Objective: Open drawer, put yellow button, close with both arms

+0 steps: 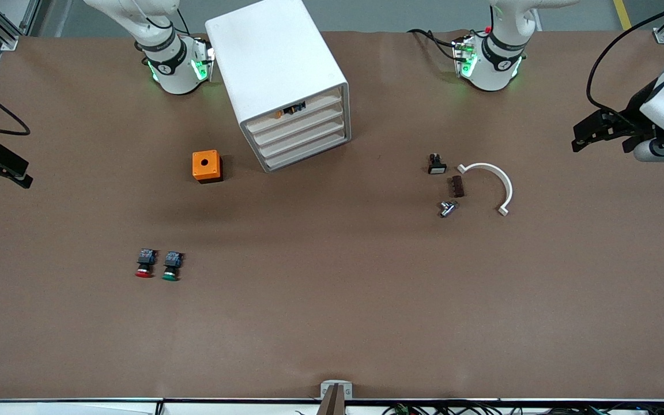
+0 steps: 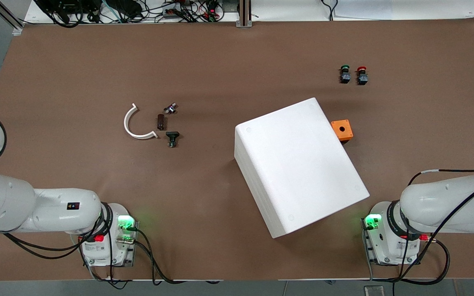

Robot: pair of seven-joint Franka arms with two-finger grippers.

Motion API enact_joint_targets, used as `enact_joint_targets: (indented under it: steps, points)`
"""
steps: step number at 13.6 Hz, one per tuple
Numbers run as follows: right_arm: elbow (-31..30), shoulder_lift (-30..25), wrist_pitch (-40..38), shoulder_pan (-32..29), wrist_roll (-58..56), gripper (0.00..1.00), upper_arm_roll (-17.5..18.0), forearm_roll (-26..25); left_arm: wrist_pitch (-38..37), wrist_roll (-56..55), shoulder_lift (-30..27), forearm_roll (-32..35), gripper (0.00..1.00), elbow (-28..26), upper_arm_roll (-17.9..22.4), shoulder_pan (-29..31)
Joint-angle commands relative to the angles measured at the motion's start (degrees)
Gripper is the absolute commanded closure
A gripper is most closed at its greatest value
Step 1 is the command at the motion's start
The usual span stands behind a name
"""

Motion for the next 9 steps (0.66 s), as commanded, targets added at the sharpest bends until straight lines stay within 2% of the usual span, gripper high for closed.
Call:
enact_joint_targets:
  steps: [1,9]
  points:
    - [-0.01,-0.11,0.21,-0.85,0.06,0.00,0.70,-0.07,-1.05,-0.45,0.22,1.05,0.01,1.10,-0.11,-0.60]
    - [-0.01,-0.11,0.21,-0.85,0.06,0.00,0.70,-0.07,-1.05,-0.36,0.30,0.70,0.01,1.80,-0.11,-0.51]
